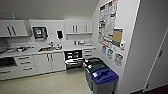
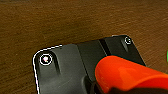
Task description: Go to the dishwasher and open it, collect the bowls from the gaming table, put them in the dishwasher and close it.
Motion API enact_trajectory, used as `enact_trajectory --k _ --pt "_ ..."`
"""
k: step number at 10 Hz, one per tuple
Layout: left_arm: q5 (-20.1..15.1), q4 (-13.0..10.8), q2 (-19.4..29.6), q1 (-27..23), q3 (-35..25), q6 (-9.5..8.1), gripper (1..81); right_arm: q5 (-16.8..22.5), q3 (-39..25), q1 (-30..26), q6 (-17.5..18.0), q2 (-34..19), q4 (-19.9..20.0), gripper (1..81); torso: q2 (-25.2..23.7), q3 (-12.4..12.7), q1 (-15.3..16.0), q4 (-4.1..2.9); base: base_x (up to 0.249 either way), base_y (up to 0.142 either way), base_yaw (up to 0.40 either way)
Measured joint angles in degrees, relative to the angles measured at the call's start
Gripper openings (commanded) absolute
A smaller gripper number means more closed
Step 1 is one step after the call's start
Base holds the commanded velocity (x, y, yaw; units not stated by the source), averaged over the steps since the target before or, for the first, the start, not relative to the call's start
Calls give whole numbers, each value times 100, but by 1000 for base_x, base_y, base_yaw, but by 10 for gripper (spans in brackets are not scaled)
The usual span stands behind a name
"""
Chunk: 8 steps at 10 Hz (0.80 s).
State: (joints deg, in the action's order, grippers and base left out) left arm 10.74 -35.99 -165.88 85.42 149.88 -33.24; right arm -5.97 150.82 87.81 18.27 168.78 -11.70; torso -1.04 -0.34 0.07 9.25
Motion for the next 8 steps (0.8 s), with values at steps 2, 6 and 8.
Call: enact_trajectory --k 2,6,8 --pt "2 0 -17 0 -7 0 10 7 0 0 -4 -12 -4 10 0 0 0 0 110 77 0" --pt "9 0 0 -2 -16 -2 10 0 0 -2 -2 0 -9 10 0 0 2 0 106 77 0" --pt "-5 -1 -2 28 -18 0 10 0 0 12 -2 -4 -11 10 -2 0 -5 0 140 0 0"
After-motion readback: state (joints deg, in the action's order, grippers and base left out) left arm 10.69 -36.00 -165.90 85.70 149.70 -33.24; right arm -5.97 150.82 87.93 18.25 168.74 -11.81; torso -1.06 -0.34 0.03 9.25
